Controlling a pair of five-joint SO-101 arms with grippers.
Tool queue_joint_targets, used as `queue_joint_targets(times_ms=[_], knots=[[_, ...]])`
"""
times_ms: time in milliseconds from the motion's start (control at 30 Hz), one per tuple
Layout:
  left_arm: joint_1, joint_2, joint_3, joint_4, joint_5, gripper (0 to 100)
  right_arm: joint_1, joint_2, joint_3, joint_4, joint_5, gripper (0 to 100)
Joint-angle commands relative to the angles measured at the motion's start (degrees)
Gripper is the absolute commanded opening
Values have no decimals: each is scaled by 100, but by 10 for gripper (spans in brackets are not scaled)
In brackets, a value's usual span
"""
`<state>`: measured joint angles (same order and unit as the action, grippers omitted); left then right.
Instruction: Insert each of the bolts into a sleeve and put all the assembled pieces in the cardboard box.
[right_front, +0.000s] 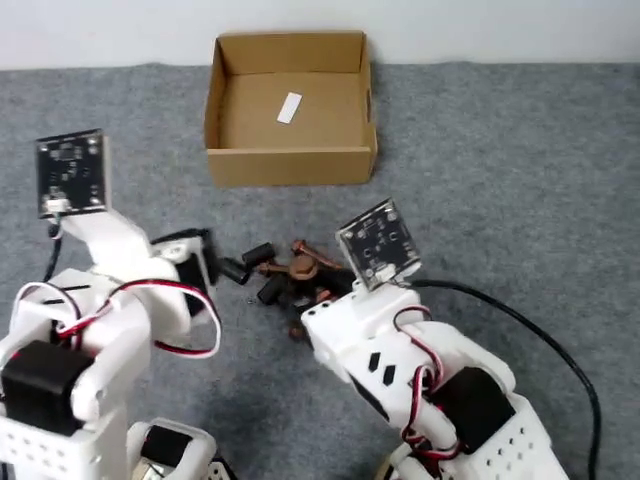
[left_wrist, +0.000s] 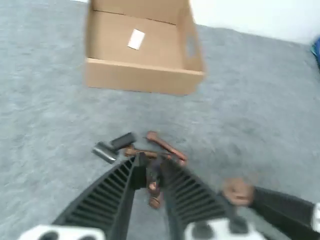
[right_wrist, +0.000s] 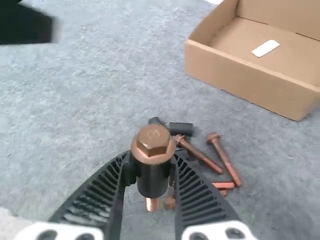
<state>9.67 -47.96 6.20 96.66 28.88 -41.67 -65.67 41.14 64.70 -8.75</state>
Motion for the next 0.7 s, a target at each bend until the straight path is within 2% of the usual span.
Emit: queue_joint_targets(times_ms=[0,167,400,533,667], knots=[[-624,-70,180,0,-220,3,585,-31,-360,-180,18,8],[-1178,-712,1051,-211,-387,3,1253,848,-756,-646,18,8],[-2084,-2602,4488,-2031,-1125,3,1358,3345,-2523,-1288,44,8],[-2215,-3622,5868,-2541,-1363,3,1481,4787,-3701,-1596,53,8],[-2215,-4211,6255,-2637,-1556,4,1754,6176,-4985,-1710,229,8]])
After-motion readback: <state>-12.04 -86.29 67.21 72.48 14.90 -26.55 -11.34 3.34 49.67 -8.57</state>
